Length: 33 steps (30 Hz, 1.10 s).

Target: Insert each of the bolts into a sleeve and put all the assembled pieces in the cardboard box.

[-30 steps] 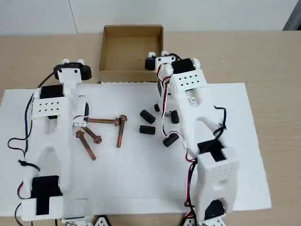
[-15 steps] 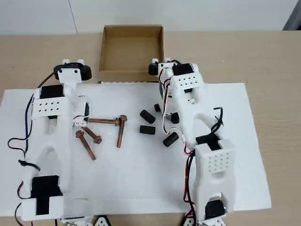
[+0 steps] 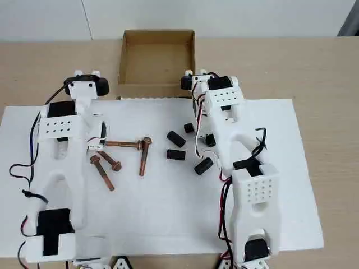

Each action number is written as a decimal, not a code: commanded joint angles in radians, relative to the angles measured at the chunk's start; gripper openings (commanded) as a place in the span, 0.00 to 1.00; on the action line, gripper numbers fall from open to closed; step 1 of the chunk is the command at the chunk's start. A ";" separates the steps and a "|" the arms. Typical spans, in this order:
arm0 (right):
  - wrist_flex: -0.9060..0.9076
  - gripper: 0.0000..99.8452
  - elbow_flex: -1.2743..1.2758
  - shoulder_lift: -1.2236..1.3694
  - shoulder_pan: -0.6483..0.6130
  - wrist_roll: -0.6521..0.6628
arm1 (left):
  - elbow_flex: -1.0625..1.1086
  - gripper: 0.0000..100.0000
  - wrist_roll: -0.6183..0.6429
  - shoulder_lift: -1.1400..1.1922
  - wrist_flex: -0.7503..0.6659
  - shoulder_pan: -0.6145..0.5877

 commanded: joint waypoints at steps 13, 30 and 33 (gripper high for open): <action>0.171 0.00 -0.012 -0.414 0.044 0.012 | -0.291 0.01 -0.075 -0.002 0.150 0.023; 0.166 0.00 0.071 -0.435 0.217 0.068 | -0.341 0.01 -0.787 0.210 0.181 0.130; 0.166 0.01 0.107 -0.435 0.220 0.068 | -0.352 0.01 -0.921 0.218 0.213 0.135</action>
